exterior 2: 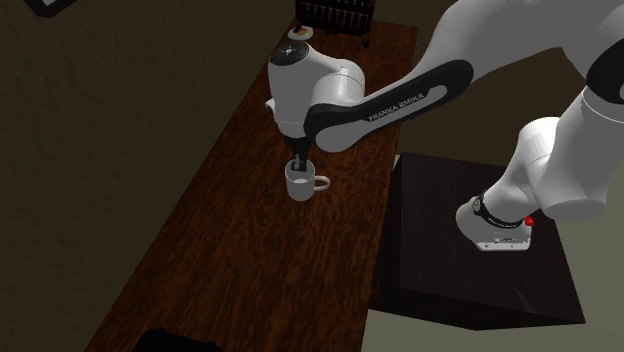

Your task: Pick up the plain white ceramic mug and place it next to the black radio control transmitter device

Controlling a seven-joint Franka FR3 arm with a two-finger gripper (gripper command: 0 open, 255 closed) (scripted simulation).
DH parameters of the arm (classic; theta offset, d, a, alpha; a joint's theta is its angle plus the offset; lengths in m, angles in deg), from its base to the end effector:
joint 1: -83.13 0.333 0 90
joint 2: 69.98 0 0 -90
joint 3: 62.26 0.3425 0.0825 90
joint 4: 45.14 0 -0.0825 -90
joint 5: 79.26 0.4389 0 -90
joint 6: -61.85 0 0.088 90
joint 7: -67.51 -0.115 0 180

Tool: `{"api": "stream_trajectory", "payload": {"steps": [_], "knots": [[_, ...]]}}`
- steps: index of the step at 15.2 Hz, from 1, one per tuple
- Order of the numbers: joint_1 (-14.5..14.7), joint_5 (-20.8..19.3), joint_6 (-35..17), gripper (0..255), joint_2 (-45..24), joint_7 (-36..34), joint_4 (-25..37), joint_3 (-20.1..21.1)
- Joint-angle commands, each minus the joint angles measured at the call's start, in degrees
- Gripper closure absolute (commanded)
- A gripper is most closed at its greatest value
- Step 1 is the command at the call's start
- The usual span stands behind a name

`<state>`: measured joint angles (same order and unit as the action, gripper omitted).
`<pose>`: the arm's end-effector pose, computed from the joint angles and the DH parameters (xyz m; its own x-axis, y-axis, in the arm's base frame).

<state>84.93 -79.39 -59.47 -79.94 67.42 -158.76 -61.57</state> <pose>0.6346 0.0273 0.3637 0.9983 0.0429 -0.0394 0.0429 -0.9991 -0.0001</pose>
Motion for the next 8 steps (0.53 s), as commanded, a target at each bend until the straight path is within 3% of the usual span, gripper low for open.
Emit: {"api": "stream_trajectory", "payload": {"steps": [1, 8], "knots": [[0.0, 0.0, 1.6, 255, 0.6, 0.0, 0.9, 0.0], [0.0, 0.0, 6.6, 255, 2.6, 0.0, 4.0, 0.0]]}}
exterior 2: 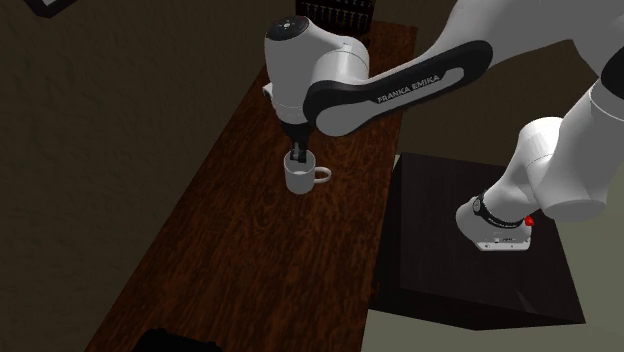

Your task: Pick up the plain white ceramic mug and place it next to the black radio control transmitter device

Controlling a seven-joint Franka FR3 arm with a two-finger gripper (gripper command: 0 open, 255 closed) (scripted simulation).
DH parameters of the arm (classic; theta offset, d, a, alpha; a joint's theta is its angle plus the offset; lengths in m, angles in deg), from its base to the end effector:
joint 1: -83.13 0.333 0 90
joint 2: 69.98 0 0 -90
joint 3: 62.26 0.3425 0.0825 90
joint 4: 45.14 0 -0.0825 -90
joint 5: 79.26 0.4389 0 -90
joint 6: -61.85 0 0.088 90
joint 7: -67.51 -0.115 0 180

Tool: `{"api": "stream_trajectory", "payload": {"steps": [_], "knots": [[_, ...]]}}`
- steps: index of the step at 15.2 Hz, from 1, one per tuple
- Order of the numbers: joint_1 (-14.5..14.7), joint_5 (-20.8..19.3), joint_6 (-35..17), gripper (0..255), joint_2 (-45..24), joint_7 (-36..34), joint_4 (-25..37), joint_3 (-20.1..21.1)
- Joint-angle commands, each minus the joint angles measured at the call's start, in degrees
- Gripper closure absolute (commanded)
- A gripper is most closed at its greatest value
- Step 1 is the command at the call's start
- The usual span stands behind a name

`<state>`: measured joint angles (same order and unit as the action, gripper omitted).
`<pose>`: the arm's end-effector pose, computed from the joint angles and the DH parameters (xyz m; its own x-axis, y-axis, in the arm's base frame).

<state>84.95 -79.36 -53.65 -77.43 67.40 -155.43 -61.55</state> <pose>0.6359 0.0278 0.4123 0.9983 0.0429 -0.0391 0.0429 -0.9991 0.0000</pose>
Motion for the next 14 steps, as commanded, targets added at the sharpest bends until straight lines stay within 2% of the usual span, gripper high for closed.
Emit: {"api": "stream_trajectory", "payload": {"steps": [1, 14], "knots": [[0.0, 0.0, 1.5, 255, 0.3, 0.0, 1.1, 0.0], [0.0, 0.0, 11.0, 255, 2.3, 0.0, 8.7, 0.0]]}}
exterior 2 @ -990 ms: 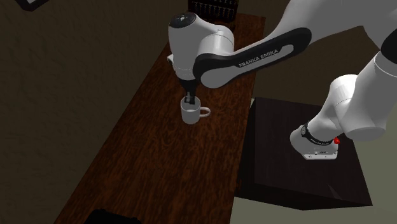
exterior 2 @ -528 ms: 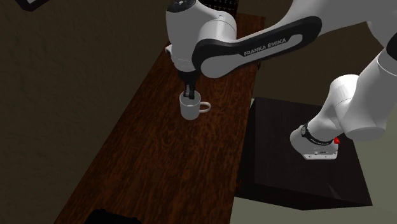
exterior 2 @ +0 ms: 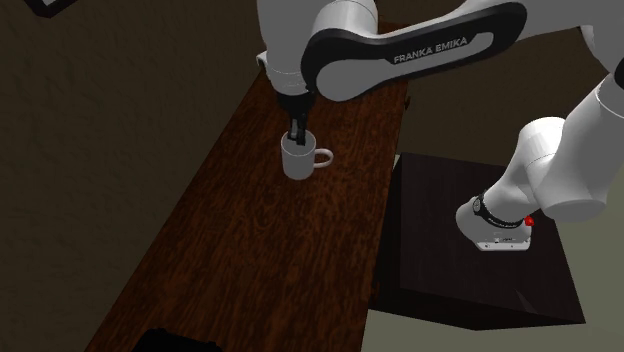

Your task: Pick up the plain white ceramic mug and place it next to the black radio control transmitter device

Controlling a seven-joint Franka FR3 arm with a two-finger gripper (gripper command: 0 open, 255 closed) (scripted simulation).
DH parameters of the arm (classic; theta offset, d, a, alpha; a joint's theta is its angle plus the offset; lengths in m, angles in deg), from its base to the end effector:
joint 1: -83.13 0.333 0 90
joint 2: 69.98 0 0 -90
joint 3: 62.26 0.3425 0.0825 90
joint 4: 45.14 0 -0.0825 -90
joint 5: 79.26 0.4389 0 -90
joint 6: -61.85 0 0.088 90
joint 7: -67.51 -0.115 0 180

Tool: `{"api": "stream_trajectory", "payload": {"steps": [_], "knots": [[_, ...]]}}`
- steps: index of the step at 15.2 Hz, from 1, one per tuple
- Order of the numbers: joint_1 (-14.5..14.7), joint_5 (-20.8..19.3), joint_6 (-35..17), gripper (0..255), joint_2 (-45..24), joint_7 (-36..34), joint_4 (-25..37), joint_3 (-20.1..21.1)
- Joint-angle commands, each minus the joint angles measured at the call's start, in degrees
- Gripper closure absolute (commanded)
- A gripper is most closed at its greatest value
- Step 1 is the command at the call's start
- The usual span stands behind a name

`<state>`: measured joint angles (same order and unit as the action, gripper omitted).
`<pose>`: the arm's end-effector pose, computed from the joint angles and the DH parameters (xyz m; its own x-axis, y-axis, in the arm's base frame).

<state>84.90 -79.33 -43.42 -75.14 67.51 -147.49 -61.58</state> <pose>0.6392 0.0270 0.4950 0.9983 0.0430 -0.0391 0.0431 -0.9991 0.0001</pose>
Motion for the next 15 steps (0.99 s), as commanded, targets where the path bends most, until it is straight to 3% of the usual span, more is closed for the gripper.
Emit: {"api": "stream_trajectory", "payload": {"steps": [1, 6, 15], "knots": [[0.1, 0.0, 1.5, 255, 0.1, -0.1, 1.4, 0.0], [0.1, 0.0, 4.7, 255, 0.2, -0.1, 4.4, 0.0], [6.6, -0.3, 5.6, 255, -2.6, -11.8, 8.2, 5.3]]}}
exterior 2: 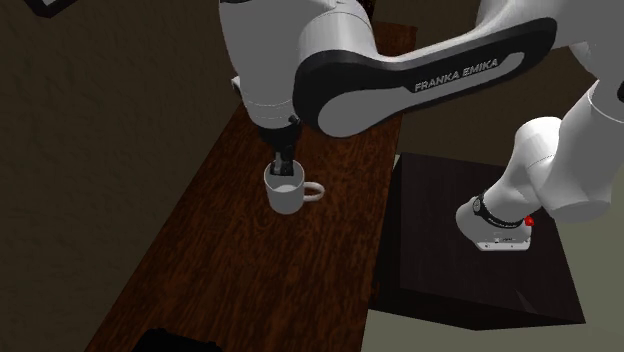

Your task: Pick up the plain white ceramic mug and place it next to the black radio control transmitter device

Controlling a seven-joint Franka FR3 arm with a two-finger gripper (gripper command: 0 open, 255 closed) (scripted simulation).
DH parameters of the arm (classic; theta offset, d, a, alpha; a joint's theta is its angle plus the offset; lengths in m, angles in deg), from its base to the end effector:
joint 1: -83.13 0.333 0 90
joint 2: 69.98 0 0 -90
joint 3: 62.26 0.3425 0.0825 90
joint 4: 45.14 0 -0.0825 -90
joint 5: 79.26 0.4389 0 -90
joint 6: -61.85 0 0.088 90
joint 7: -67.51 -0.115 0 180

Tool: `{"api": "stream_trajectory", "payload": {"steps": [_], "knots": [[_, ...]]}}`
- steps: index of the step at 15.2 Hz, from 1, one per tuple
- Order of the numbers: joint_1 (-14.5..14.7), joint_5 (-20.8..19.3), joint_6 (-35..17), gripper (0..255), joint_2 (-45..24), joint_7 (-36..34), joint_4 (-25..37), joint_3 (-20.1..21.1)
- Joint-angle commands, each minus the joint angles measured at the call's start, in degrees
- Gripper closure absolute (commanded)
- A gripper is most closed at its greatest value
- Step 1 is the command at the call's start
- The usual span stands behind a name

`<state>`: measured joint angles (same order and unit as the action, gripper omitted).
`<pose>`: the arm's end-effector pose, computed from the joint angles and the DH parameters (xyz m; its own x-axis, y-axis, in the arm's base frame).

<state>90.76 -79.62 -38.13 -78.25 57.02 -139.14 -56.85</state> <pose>0.6444 0.1452 0.5294 0.9982 0.0450 -0.0400 0.0450 -0.9990 -0.0001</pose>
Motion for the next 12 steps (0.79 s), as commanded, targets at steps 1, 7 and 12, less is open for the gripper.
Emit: {"api": "stream_trajectory", "payload": {"steps": [1, 7, 12], "knots": [[1.5, -0.1, 0.4, 255, -0.1, -2.6, 0.6, 1.1], [6.1, -1.0, 2.1, 255, -4.9, -10.3, 7.0, 4.1], [10.5, -2.4, 4.4, 255, -10.7, -16.5, 15.0, 6.1]]}}
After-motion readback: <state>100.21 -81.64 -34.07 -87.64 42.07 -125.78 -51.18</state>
